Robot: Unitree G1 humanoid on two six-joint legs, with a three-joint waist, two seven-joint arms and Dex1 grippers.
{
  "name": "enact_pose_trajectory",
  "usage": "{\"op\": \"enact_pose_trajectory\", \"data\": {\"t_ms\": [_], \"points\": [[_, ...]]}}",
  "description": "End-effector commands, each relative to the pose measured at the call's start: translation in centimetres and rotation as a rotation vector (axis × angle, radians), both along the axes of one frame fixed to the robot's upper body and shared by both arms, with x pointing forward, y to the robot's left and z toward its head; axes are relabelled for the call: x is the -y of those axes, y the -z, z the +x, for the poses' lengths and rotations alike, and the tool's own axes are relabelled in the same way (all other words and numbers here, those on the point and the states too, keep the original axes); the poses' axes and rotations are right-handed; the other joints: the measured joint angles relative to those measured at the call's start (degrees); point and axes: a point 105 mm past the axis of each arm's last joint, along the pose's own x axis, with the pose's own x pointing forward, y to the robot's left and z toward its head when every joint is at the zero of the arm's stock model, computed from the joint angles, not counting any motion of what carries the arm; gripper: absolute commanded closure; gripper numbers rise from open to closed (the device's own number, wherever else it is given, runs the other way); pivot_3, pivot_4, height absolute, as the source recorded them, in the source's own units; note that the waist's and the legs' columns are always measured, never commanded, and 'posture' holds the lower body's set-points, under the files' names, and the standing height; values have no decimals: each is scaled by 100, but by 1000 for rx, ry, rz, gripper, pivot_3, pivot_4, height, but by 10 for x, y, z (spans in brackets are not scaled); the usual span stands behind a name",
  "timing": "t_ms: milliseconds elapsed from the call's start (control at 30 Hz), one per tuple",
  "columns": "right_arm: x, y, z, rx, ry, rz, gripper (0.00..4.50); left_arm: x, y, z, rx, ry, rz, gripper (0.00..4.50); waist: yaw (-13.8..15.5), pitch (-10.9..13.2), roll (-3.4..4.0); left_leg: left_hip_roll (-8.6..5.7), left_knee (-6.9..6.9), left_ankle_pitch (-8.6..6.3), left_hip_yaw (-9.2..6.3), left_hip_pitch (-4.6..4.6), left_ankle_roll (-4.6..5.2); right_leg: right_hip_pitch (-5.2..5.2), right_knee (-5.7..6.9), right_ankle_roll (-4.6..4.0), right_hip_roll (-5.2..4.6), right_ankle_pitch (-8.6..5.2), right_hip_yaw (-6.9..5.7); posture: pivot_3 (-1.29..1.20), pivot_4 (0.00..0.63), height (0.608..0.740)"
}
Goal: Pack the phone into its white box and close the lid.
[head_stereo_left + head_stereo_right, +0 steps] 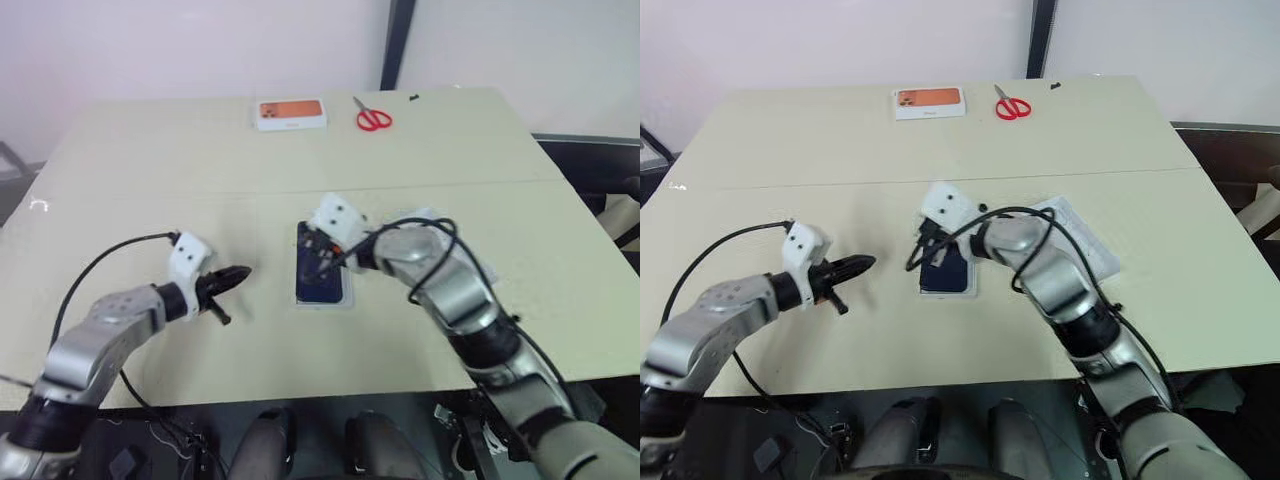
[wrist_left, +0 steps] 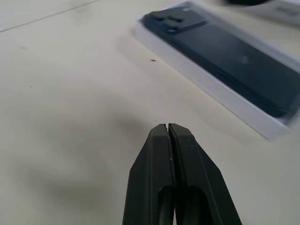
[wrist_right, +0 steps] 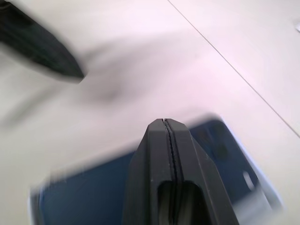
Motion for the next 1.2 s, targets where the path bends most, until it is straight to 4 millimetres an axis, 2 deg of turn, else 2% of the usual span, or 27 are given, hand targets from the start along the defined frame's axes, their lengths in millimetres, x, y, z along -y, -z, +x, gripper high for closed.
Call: {"op": "enact_pose_trajectory", "data": {"t_ms": [33, 100, 233, 600, 833, 900, 1000, 1200], "points": [[-17, 1, 1, 10, -25, -25, 4500, -2, -21, -17, 77, 108, -24, 4403, -1, 0, 0, -1, 2, -3, 0, 0, 4, 2, -3, 0, -2, 0, -2, 0, 150, 740], [-26, 8, 0, 4, -40, -50, 4500, -6, -22, -25, 71, 130, -34, 4403, -4, 1, 2, -2, 7, -26, 2, 2, 43, 6, -4, 0, -4, 1, -1, 0, 150, 740], [-31, 20, 2, 6, -30, -111, 4500, -11, -23, -31, 73, 131, -28, 4403, -19, 2, 3, -2, 7, -27, -1, 3, 45, -2, 0, 0, -3, 1, -4, 0, 150, 740], [0, 28, 11, 13, 46, -187, 4500, -8, -24, -33, 84, 141, -30, 4403, -32, 2, 3, -2, 5, -28, 0, 4, 46, -2, 2, 0, -2, 1, -4, 0, 150, 740], [5, -6, -2, 43, -5, 1, 4500, -6, -20, -11, 107, 31, 18, 4403, -21, 2, 3, -2, 7, -28, 0, 3, 47, 8, 3, 1, -1, 2, -4, 0, 150, 740], [22, -13, -3, 46, 15, 31, 4500, -4, -16, 5, 77, -50, 20, 4403, 15, 2, 4, -2, 6, -29, 0, 3, 48, 6, 6, 1, 0, 2, -4, 0, 150, 740], [60, -6, 2, 13, 106, -7, 4500, 14, -13, 17, 21, -70, -36, 4467, 46, 1, 1, -5, 19, -33, -5, 3, 55, 19, 4, 3, -1, 2, -11, 0, 150, 740], [101, 6, 3, 31, 190, -165, 4500, 44, 1, 40, -59, -65, 78, 4467, -25, 1, 1, -4, 19, -33, -2, 2, 55, 9, 15, 3, 3, 2, -6, 0, 150, 740]]}}
